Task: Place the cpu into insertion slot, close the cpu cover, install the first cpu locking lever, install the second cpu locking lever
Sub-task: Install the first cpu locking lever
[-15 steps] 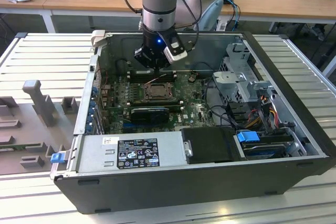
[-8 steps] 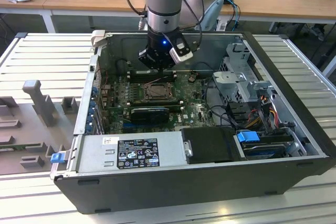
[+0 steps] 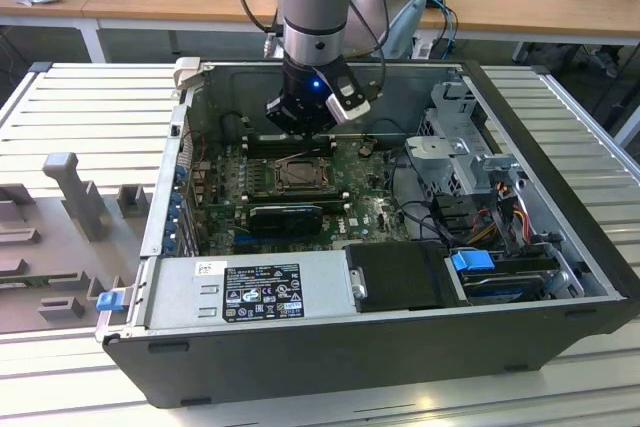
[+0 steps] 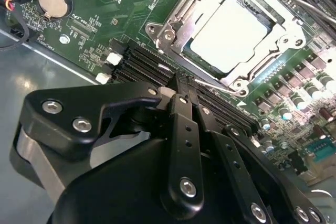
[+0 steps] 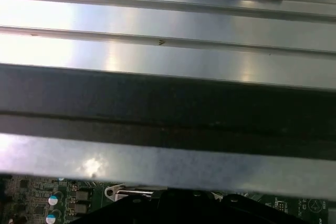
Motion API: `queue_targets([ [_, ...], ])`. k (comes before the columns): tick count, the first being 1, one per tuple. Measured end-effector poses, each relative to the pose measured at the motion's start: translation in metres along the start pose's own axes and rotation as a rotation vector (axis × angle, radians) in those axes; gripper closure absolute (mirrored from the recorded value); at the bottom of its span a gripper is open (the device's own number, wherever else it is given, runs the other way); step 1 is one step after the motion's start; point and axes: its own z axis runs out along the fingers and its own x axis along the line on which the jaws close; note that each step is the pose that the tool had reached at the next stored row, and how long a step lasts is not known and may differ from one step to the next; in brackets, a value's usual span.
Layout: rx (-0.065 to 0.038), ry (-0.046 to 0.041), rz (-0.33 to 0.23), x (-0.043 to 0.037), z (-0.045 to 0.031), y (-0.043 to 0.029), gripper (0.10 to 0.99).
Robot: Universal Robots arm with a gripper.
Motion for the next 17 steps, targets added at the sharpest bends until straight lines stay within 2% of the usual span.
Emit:
queue_targets([
  [10,0.001,0.0,0.0,-0.0049,0.0067,-0.0005,0.98],
  [17,0.013,0.0011,0.0,-0.0056,0.0091,-0.0007,0.98],
])
